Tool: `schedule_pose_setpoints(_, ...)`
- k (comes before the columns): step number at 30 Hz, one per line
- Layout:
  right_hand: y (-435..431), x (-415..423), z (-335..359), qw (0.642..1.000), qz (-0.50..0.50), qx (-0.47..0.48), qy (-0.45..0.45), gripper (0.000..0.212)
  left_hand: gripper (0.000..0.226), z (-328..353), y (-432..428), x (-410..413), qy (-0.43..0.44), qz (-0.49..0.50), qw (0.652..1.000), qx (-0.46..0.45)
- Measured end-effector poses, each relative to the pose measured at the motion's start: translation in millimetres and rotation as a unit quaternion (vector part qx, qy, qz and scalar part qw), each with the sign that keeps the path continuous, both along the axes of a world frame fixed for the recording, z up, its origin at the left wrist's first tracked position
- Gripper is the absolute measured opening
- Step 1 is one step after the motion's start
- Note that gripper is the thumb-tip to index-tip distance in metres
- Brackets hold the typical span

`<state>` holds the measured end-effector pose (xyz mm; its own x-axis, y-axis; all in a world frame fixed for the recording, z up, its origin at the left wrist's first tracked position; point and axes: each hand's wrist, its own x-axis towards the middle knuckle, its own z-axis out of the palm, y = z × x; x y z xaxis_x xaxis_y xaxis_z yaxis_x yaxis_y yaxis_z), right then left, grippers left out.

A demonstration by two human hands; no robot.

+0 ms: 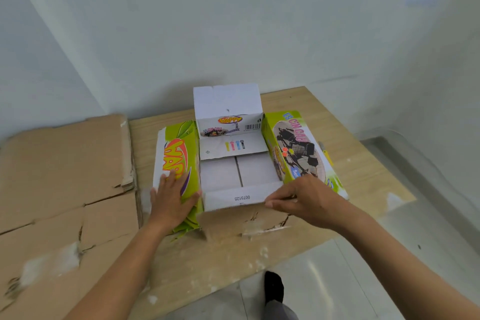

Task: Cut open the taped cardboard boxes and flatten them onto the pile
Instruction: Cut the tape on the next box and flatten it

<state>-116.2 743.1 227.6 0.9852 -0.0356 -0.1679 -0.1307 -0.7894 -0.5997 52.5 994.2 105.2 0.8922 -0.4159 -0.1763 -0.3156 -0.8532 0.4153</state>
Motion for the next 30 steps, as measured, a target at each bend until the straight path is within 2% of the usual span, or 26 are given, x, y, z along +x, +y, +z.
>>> schedule_pose_setpoints(2,3.1,-10.5,-2.6,0.996,0.008,0.026,0.085,0.043,0.076,-0.2,4.2,-1.1,0.008,0.024,1.0,0.011)
schedule_pose_setpoints(3,4.3,-14.5,-7.4,0.993,0.012,0.038,0.113,0.041,0.08,-0.1,6.6,-2.3,0.013,0.035,0.999,0.01)
schedule_pose_setpoints(5,5.2,-17.6,-21.8,0.99,0.014,0.041,0.136,0.019,0.092,-0.5,10.9,-5.5,0.016,0.051,0.999,0.0)
schedule_pose_setpoints(6,5.4,-17.3,-30.1,0.989,0.018,0.017,0.147,0.023,0.098,-0.1,13.0,-6.4,0.021,0.06,0.998,-0.011)
schedule_pose_setpoints(8,7.4,-15.0,-50.3,0.983,0.02,-0.056,0.176,0.068,0.106,-0.2,17.8,-5.9,0.044,0.094,0.993,-0.055)
schedule_pose_setpoints(10,11.4,-11.3,-68.6,0.974,0.039,-0.12,0.19,0.103,0.113,2.6,21.7,-5.7,0.073,0.133,0.983,-0.1)
schedule_pose_setpoints(11,12.3,-10.8,-76.8,0.971,0.051,-0.14,0.186,0.113,0.113,6.3,22.7,-5.9,0.076,0.146,0.978,-0.132)
schedule_pose_setpoints(13,11.1,-10.6,-90.7,0.969,0.063,-0.178,0.156,0.122,0.096,14.2,23.7,-7.0,0.063,0.165,0.966,-0.19)
schedule_pose_setpoints(16,10.3,-10.8,-105.5,0.972,0.055,-0.212,0.081,0.125,0.079,22.0,28.3,0.4,0.073,0.23,0.942,-0.232)
schedule_pose_setpoints(18,9.4,-9.8,-109.2,0.976,0.044,-0.208,0.046,0.117,0.062,27.0,34.3,10.2,0.086,0.242,0.925,-0.28)
schedule_pose_setpoints(21,8.3,-3.6,-111.3,0.976,0.039,-0.214,-0.016,0.086,0.038,43.5,33.9,11.9,0.108,0.214,0.912,-0.333)
schedule_pose_setpoints(23,7.4,3.1,-113.9,0.974,0.028,-0.226,-0.016,0.062,0.041,55.1,27.5,6.3,0.107,0.182,0.911,-0.354)
schedule_pose_setpoints(24,5.5,7.4,-116.3,0.973,0.02,-0.229,-0.019,0.058,0.045,58.8,24.3,4.5,0.107,0.161,0.914,-0.356)
schedule_pose_setpoints(27,2.4,12.6,-115.1,0.972,0.025,-0.233,-0.014,0.065,0.066,69.5,12.5,-0.6,0.109,0.103,0.93,-0.334)
schedule_pose_setpoints(30,-3.2,15.6,-104.1,0.972,0.068,-0.223,0.019,0.097,0.069,82.0,-9.5,-2.2,0.107,0.09,0.928,-0.346)
